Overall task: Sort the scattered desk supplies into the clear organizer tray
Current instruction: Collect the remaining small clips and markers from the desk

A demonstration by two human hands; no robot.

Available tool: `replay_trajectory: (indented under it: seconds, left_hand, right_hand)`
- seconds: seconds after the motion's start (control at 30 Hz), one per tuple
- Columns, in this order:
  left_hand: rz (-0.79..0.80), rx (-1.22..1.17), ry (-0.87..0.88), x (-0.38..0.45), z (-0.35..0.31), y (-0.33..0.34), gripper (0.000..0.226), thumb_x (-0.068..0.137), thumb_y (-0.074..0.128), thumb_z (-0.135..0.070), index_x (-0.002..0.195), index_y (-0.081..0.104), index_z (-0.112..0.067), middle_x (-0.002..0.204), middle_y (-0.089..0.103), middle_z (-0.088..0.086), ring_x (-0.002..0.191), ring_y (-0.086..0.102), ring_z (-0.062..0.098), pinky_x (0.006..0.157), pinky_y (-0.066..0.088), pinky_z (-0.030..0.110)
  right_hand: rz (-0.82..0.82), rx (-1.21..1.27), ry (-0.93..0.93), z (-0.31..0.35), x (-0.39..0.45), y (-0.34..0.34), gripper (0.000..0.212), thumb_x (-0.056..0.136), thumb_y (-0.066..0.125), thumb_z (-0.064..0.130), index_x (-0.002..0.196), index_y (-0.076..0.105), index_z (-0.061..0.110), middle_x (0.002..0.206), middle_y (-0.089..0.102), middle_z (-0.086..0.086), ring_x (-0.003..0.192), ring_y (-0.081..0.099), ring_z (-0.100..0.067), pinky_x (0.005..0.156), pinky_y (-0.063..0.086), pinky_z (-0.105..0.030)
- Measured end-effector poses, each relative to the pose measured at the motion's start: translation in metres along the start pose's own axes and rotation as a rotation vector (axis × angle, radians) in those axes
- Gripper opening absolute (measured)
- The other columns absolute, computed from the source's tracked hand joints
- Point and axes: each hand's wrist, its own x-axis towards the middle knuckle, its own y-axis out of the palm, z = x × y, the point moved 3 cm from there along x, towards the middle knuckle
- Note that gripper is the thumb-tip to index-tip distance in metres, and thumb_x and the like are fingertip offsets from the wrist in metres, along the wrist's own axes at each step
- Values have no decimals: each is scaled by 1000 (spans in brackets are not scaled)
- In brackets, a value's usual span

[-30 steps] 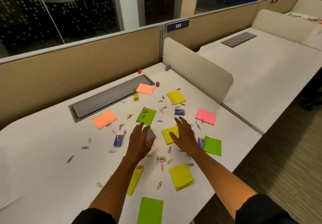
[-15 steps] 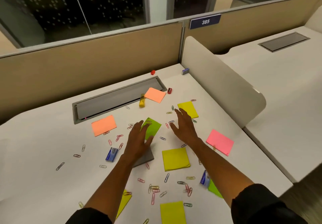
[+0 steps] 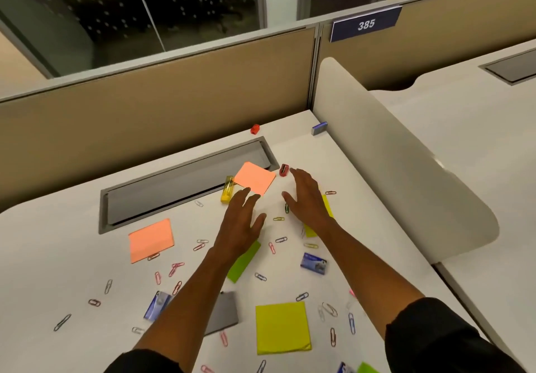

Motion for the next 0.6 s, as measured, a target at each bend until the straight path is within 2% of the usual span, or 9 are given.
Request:
replay_trajectory:
  seconds: [0.2, 0.3, 0.47, 0.6]
  left_hand:
    - [-26, 10, -9, 58, 10, 2, 50, 94, 53, -36, 138, 41, -17, 153, 29, 5, 140, 25, 24, 113, 24, 37]
    - [-27, -9, -40, 84, 20, 5, 52, 93, 50, -38, 139, 40, -17, 152, 31, 7, 138, 28, 26, 113, 26, 42]
    - [-52, -23, -44, 127, 21, 11, 50, 94, 52, -34, 140, 38, -21, 153, 27, 4, 140, 25, 24, 110, 29, 43]
    - [-87, 4, -17, 162, 15, 10, 51, 94, 54, -30, 141, 38, -18, 154, 26, 6, 141, 23, 24, 111, 27, 40]
  right_hand:
    - [29, 82, -24, -8, 53, -1, 69, 90, 61, 32, 147, 26, 16, 152, 31, -7, 139, 28, -24, 112, 24, -33]
    - [71, 97, -23, -17, 69, 4, 71, 88, 64, 35, 146, 28, 17, 149, 35, -7, 137, 30, -24, 110, 27, -32]
    - [-53, 74, -114, -32, 75, 15, 54, 86, 66, 35, 132, 50, 11, 139, 47, -7, 129, 38, -22, 109, 32, -31]
    - [-113, 88, -115, -34, 75, 18, 52, 86, 66, 36, 128, 52, 9, 136, 50, -7, 127, 41, -20, 104, 30, -22]
